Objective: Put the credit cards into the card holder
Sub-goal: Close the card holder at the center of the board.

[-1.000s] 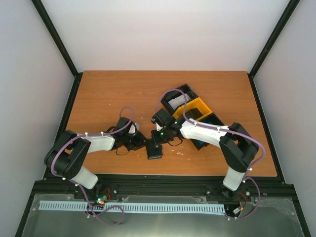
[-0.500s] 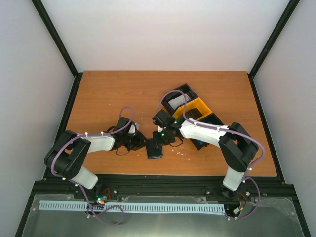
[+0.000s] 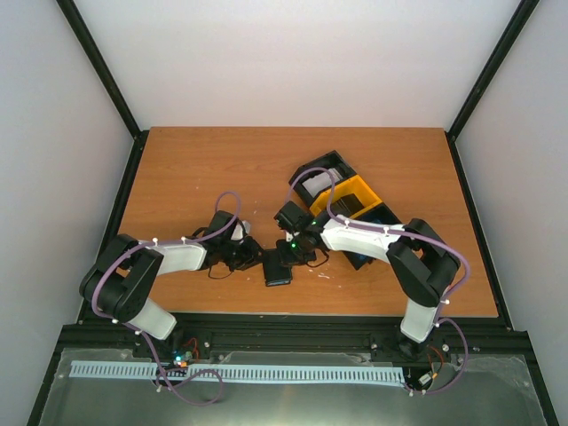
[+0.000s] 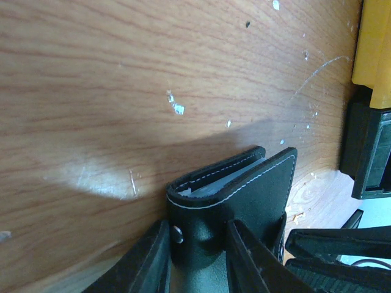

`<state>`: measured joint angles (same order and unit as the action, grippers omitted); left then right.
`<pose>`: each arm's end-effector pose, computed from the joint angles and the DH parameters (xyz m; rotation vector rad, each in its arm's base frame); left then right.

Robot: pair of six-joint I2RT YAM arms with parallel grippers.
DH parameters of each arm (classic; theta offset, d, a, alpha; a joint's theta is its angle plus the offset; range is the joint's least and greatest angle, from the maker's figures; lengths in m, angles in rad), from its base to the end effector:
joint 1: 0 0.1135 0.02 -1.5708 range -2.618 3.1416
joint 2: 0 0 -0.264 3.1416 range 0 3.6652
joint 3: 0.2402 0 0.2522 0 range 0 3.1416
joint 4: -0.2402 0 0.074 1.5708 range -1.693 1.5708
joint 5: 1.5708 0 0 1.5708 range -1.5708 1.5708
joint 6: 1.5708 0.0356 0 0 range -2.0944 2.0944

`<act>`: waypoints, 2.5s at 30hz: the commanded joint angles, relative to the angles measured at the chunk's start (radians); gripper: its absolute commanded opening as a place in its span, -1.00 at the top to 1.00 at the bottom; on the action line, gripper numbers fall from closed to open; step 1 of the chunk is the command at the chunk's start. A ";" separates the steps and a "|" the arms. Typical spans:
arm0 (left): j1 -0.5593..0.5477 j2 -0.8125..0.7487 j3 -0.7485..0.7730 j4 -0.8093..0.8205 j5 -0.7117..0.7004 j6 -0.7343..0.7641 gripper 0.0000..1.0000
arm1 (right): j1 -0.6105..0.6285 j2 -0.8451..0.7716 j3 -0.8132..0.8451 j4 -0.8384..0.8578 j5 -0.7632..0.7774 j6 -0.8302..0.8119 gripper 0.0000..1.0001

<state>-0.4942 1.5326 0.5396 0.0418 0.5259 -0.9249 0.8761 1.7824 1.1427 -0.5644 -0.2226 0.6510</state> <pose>0.2159 -0.1366 0.1196 -0.3601 2.7673 -1.1476 0.2159 0.2714 0.1720 -0.3942 2.9404 0.6198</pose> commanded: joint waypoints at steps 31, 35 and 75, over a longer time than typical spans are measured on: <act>-0.011 0.033 -0.011 -0.034 -0.007 0.018 0.49 | -0.015 0.089 -0.024 0.054 -0.078 0.013 0.93; -0.010 0.036 -0.010 -0.035 -0.007 0.019 0.49 | -0.006 0.100 -0.024 0.025 -0.043 0.006 0.95; -0.011 0.037 0.002 -0.052 -0.023 0.026 0.55 | 0.063 0.294 0.064 -0.070 0.106 -0.038 0.94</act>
<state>-0.4938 1.5394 0.5396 0.0441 0.5259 -0.9245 0.9192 1.9095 1.2682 -0.6586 -0.1715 0.6201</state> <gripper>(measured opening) 0.227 0.032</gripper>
